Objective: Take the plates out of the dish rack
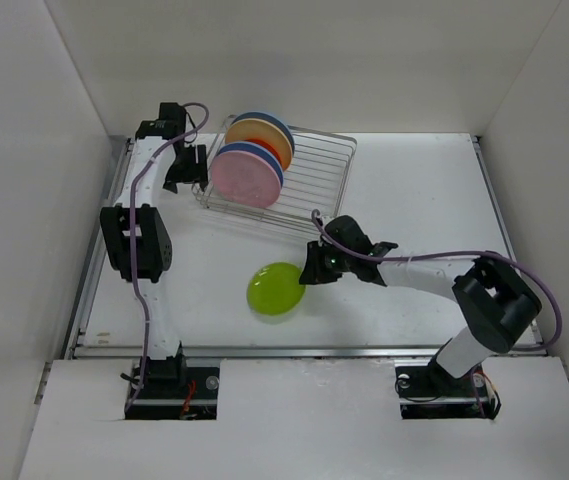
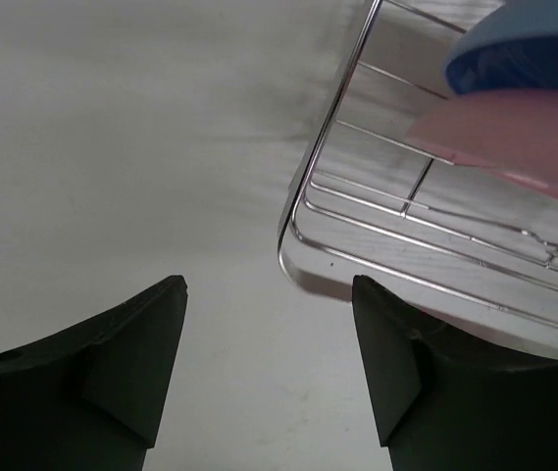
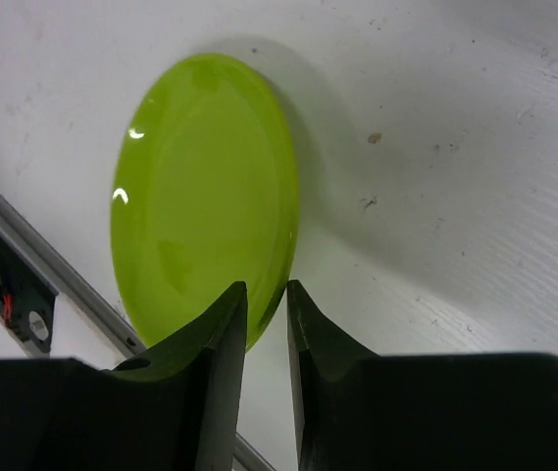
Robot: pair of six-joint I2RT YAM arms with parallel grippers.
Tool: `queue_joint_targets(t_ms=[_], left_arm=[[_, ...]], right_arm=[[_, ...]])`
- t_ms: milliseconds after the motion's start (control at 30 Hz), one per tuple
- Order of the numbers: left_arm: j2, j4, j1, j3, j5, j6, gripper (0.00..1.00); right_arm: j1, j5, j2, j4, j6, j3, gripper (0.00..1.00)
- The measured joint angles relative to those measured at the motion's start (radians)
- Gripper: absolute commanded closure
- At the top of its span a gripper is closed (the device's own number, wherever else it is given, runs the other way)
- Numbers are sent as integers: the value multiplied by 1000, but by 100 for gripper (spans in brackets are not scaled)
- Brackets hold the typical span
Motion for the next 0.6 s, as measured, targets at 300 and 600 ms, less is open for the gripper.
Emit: queue_joint_targets(t_ms=[300, 600], left_arm=[[117, 98, -9, 84, 0, -19, 47], [148, 113, -9, 80, 23, -11, 100]], right_arm=[[0, 52, 29, -5, 25, 0, 56], [0, 126, -143, -108, 16, 11, 45]])
